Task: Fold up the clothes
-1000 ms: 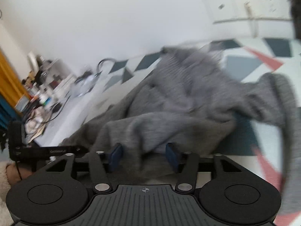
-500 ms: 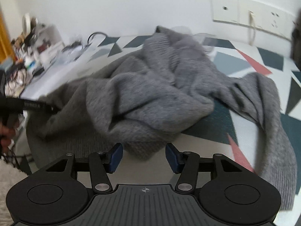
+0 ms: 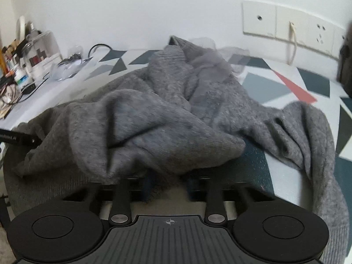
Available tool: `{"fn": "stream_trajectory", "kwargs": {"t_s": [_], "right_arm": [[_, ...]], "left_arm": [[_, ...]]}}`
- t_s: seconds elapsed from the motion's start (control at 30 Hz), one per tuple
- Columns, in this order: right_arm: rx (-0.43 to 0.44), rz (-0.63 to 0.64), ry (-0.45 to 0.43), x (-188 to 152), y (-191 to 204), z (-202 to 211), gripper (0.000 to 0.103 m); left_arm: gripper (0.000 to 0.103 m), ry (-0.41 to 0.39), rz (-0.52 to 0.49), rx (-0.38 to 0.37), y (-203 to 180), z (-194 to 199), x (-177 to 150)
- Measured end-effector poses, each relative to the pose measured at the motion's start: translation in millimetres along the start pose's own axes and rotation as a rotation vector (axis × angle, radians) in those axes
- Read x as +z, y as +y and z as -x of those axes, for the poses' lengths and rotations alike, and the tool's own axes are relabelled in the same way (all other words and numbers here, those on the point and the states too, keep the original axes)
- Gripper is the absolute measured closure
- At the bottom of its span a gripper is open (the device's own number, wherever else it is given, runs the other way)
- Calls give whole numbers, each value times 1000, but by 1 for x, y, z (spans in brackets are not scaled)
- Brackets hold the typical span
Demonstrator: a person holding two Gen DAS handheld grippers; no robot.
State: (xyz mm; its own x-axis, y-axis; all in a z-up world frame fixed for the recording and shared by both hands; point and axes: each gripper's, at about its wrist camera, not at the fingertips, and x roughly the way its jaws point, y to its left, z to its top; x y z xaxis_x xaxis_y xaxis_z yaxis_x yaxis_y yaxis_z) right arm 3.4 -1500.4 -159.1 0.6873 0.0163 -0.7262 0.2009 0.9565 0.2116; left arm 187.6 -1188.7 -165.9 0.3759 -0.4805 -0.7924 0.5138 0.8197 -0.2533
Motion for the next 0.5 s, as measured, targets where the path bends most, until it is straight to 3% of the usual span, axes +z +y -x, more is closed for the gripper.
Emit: {"fn": "stream_trajectory", "kwargs": {"t_s": [0.2,0.3,0.5], "right_arm": [[21,-102,-11,-12,-24,33,97],[-10,-184,-25,-25,-39,63,97],[-61,-305,75,-70,-47,107,98]], "left_arm": [[86,3,-46,-17,-3,-5,6],[86,0,-64,-33,-5,-11,13],[86,-15,-102,-85,-15,-30,28]]}}
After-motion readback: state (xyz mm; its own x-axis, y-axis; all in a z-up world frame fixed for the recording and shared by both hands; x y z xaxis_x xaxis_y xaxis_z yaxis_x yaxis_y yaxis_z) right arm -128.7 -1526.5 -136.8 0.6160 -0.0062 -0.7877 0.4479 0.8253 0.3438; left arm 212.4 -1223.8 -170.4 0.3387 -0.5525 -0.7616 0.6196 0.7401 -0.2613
